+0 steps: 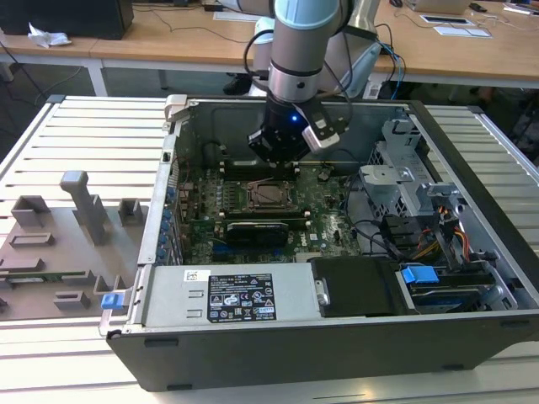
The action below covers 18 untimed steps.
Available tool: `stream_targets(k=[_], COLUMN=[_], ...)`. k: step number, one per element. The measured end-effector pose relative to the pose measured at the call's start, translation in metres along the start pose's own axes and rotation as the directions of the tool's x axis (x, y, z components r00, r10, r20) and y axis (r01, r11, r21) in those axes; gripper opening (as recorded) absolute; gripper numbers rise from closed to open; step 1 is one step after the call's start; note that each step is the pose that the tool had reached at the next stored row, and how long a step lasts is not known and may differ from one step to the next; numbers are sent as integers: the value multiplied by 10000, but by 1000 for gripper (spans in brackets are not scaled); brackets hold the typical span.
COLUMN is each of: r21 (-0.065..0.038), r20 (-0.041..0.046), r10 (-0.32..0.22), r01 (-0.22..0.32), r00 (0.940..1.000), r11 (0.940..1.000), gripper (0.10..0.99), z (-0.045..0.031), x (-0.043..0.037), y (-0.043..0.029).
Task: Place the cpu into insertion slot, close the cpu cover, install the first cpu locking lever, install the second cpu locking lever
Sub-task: 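Install the first cpu locking lever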
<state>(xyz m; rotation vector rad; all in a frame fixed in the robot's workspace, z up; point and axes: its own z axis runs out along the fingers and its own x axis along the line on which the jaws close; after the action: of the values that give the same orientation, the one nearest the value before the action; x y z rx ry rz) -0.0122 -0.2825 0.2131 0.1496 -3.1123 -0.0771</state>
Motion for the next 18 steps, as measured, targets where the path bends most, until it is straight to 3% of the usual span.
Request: stream_targets(k=[6, 18], r21=[-2, -2], r20=[-18, -21], r10=[1, 2], r01=[-1, -2], r00=[10000, 10000], r11=[10000, 10000], gripper=[106, 106], z=[51, 110], x=[-37, -37], y=[-12, -64])
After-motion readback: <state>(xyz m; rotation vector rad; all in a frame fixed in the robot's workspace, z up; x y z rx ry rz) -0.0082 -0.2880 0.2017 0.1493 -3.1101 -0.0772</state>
